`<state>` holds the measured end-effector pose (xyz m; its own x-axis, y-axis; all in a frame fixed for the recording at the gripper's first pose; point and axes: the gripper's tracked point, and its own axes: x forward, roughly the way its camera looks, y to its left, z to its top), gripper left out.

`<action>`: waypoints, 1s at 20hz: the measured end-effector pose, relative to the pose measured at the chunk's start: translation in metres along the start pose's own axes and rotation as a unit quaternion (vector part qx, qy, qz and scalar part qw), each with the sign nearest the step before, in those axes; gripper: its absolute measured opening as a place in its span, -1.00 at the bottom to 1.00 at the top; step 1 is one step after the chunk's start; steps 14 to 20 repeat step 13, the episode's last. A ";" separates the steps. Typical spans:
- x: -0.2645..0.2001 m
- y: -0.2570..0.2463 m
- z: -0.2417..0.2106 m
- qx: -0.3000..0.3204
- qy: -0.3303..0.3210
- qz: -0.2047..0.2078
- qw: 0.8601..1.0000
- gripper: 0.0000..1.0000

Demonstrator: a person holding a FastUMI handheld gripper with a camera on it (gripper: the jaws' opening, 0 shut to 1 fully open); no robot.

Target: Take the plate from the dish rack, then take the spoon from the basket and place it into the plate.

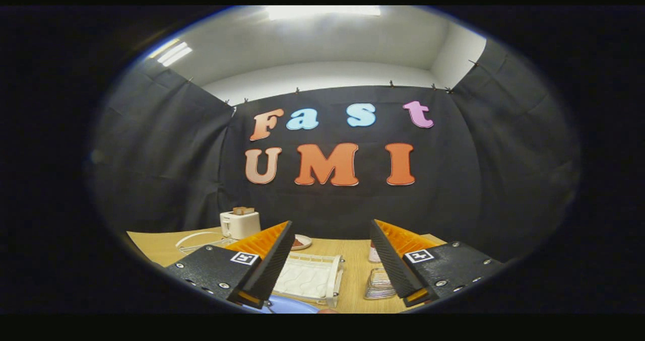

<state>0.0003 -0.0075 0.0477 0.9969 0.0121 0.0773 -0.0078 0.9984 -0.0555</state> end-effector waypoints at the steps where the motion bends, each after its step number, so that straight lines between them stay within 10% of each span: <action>1: 0.004 0.002 0.002 -0.003 -0.001 0.000 1.000 0.80; 20: 0.044 0.034 0.010 -0.001 0.008 0.038 0.999 0.81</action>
